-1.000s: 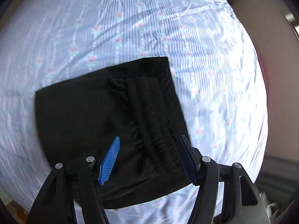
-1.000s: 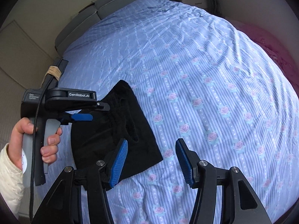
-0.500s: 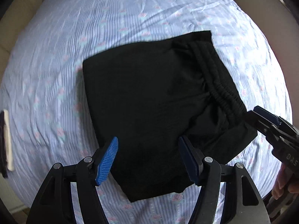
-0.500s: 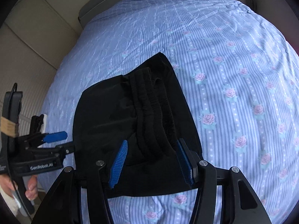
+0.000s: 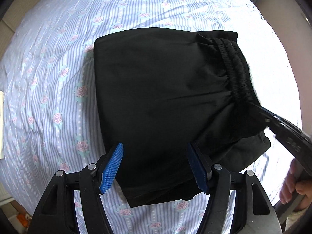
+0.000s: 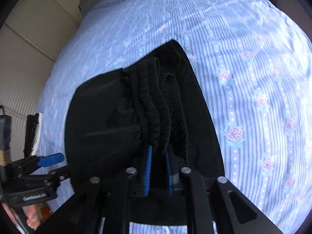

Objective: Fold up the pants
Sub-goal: 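Pinch the folded edge with the right tool and tuck it flat, release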

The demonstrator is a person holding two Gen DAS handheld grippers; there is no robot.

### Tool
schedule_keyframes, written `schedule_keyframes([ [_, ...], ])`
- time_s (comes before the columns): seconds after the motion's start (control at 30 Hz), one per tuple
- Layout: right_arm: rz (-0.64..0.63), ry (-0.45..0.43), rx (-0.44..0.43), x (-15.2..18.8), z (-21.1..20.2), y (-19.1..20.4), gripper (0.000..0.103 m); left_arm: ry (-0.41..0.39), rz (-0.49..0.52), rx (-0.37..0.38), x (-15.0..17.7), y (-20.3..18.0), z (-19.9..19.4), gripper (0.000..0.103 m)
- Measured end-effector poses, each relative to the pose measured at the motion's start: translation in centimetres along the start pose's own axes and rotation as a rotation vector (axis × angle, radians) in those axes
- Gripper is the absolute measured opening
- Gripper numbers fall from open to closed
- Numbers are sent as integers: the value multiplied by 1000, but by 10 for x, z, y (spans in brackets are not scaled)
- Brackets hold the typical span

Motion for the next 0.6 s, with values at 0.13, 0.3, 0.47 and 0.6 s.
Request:
schedule_keyframes([
  [0.13, -14, -43, 12, -2, -20, -1, 8, -5, -13, 7, 0, -3, -7, 66],
  [0.3, 5, -48, 73, -5, -20, -21, 8, -11, -2, 11, 7, -8, -21, 66],
  [0.47, 51, -10, 77, -3, -9, -40, 8, -11, 0, 5, 16, -16, -29, 66],
  [0.6, 82, 28, 119, 3, -1, -51, 11, -6, -9, -16, 26, -18, -31, 66],
])
Point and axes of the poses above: each gripper's, at about its wrist camera, not at the fingertips, and z roughly the way its jaws point, y to its left, x to its underside, the point moved 6 cm from there along z, roughly the way its jaws point, and after that the axes turned 7 degrees about x, right-handed, at the moved point
